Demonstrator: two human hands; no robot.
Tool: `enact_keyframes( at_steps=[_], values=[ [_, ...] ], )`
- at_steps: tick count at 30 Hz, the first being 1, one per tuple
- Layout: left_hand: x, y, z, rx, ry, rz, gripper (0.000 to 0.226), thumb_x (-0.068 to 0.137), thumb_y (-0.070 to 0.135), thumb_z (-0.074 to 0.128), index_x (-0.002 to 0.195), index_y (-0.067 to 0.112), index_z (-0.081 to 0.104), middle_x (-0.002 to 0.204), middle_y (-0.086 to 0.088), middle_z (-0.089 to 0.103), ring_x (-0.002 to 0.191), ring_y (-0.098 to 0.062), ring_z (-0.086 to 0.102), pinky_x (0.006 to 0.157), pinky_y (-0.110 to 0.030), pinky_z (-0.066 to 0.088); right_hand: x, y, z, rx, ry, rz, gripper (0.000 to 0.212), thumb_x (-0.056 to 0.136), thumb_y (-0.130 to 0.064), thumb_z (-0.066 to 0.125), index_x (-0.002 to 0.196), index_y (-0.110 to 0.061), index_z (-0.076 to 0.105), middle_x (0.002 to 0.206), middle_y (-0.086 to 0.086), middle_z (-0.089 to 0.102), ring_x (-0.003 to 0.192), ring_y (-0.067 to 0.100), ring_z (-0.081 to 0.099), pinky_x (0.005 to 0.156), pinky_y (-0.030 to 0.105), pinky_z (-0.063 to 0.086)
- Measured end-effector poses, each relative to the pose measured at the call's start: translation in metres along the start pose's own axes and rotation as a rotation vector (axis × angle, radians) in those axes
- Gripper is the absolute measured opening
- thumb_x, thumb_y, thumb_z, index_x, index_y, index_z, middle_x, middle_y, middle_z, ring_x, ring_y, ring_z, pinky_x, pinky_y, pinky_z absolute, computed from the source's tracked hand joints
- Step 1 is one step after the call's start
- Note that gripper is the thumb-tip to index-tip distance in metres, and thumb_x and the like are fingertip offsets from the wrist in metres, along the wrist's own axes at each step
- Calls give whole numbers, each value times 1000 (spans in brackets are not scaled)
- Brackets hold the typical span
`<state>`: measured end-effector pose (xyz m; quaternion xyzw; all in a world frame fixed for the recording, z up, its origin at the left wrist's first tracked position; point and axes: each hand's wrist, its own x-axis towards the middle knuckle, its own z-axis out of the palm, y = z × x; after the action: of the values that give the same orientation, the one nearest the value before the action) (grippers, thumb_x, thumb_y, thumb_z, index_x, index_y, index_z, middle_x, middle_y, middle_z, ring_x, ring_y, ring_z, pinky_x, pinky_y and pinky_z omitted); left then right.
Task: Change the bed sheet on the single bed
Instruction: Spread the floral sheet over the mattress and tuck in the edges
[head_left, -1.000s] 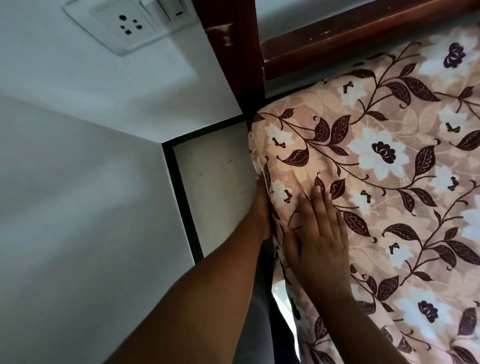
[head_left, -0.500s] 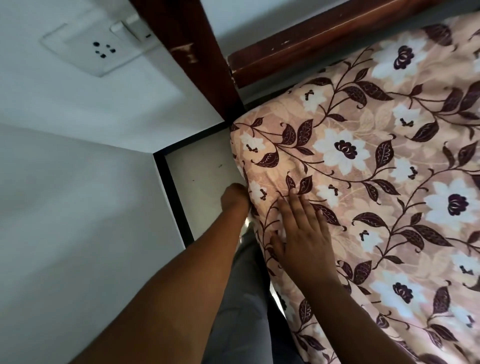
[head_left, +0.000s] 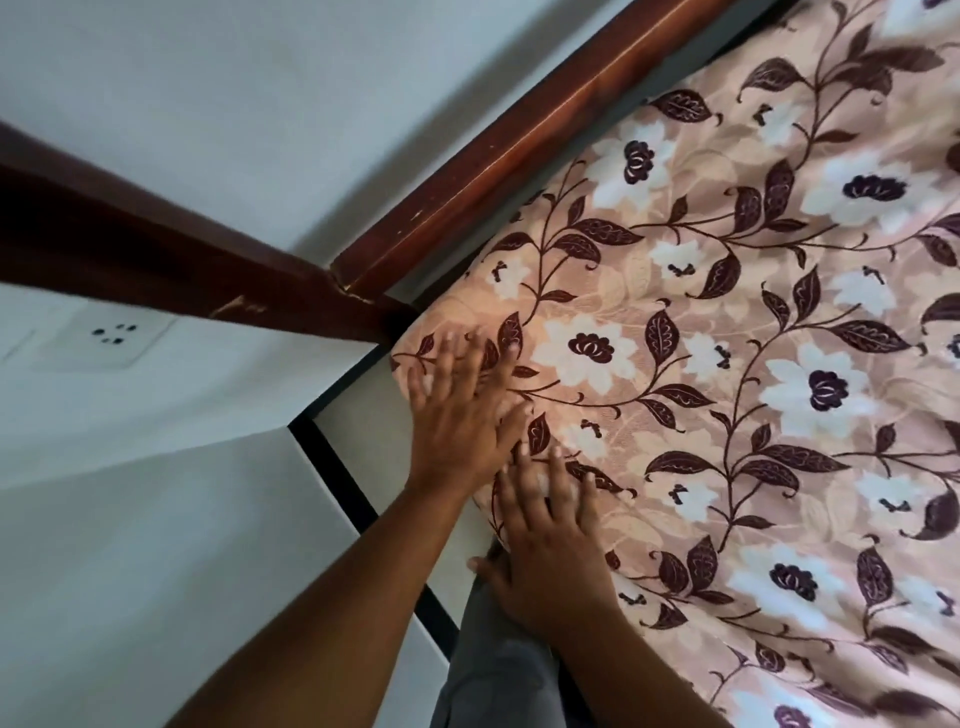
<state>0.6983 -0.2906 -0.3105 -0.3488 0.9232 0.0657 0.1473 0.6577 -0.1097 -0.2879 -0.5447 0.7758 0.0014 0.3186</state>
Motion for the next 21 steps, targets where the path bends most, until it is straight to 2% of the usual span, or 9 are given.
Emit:
enact_keyframes(
  at_steps=[2,4,6,8,11,14,16,18,21],
  values=[
    [-8,-5,4,-16,4,-82,74,98,67,29,160,34,6,169,-9,3,155,-34,-1,117,-65,14,-2,4,-4,18,-11,-58,91,90,-77,37,159,-18,29,167,10,22,154,41,11,119,66,13],
    [-10,-6,2,-15,-47,-91,76,98,68,27,161,31,7,168,-10,2,154,-35,1,115,-66,19,-4,14,-11,69,19,-95,81,95,-71,37,157,-19,34,165,7,27,153,36,20,118,61,19],
    [-13,-4,-5,12,-75,-96,74,99,68,24,160,29,13,168,-11,2,154,-35,1,116,-66,18,-3,27,-19,102,108,-92,67,100,-58,41,155,-20,38,163,4,26,151,27,30,114,55,36],
    [-12,1,-11,39,-62,-106,70,100,65,22,160,28,18,168,-11,6,154,-35,2,119,-64,13,7,45,-36,109,199,-27,65,103,-51,40,157,-16,32,164,6,22,151,26,29,113,52,41],
    [18,20,-24,21,-37,-41,65,103,59,22,159,26,18,168,-8,13,155,-33,3,122,-60,9,41,80,-63,64,244,204,78,102,-57,36,161,-12,10,168,15,6,156,33,7,122,55,24],
    [66,38,-33,32,-48,156,63,103,58,20,160,33,11,168,-2,9,155,-29,-3,122,-58,7,64,96,-76,122,209,422,96,93,-71,36,162,-14,0,169,17,-6,156,35,-7,124,58,7],
    [77,33,-31,84,-72,214,66,101,63,18,160,37,3,169,-1,2,155,-29,-6,120,-61,9,64,86,-70,131,154,376,97,92,-76,31,162,-21,-9,167,15,-18,153,39,-17,123,62,0],
    [71,18,-27,103,-73,146,72,97,70,20,159,39,2,169,-4,-2,155,-31,-7,119,-63,8,62,73,-63,128,94,322,97,90,-79,31,160,-29,-13,166,14,-25,151,43,-22,121,64,-3],
    [55,7,-25,103,-97,54,80,94,75,24,160,35,5,169,-9,-4,154,-35,-6,117,-66,8,62,60,-65,161,30,318,98,88,-75,42,158,-36,-15,161,14,-35,148,44,-28,120,66,-4]
  ],
)
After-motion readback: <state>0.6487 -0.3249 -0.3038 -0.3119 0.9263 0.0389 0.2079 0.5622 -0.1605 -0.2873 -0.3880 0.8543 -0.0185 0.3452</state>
